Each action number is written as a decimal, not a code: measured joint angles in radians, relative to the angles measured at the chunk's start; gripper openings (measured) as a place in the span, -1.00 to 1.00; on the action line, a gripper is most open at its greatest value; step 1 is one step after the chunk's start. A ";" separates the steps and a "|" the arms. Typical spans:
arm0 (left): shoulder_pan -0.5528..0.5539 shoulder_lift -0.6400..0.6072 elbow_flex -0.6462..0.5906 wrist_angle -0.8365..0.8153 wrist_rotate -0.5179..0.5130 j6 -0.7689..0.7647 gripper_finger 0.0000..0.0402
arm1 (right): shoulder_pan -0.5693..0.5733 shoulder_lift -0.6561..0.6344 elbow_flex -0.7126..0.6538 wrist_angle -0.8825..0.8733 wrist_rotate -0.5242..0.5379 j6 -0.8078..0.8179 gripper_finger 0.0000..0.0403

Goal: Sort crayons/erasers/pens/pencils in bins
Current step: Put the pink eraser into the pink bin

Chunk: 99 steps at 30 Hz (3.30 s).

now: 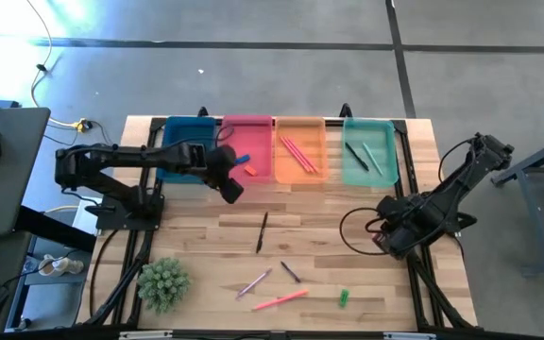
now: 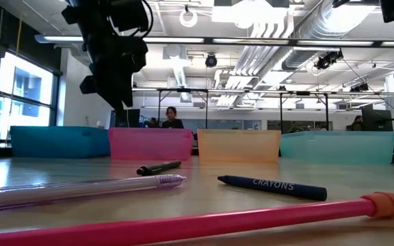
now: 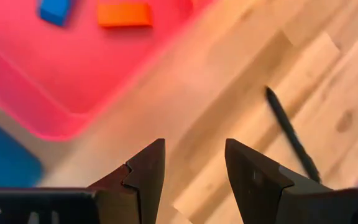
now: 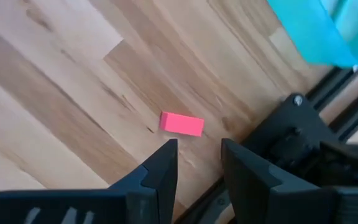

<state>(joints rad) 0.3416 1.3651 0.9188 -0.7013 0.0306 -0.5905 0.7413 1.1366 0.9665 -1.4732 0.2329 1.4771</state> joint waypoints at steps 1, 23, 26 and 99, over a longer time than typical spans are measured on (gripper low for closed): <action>-0.020 0.000 0.000 0.000 -0.002 -0.014 -0.23 | -0.003 0.000 0.000 0.007 0.000 -0.036 -0.43; -0.208 0.000 0.000 0.000 -0.103 -0.136 -0.23 | -0.231 -0.008 -0.216 0.285 -0.271 -0.828 -0.43; -0.208 0.000 0.000 0.001 -0.125 -0.151 -0.23 | -0.231 -0.008 -0.246 0.334 -0.267 -0.905 -0.43; -0.207 0.000 0.000 0.017 -0.209 -0.105 -0.23 | -0.230 0.369 -0.324 0.531 -0.236 -1.172 -0.53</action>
<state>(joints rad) 0.1341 1.3651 0.9184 -0.6839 -0.1780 -0.6956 0.5114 1.5055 0.6422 -0.9418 -0.0030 0.3050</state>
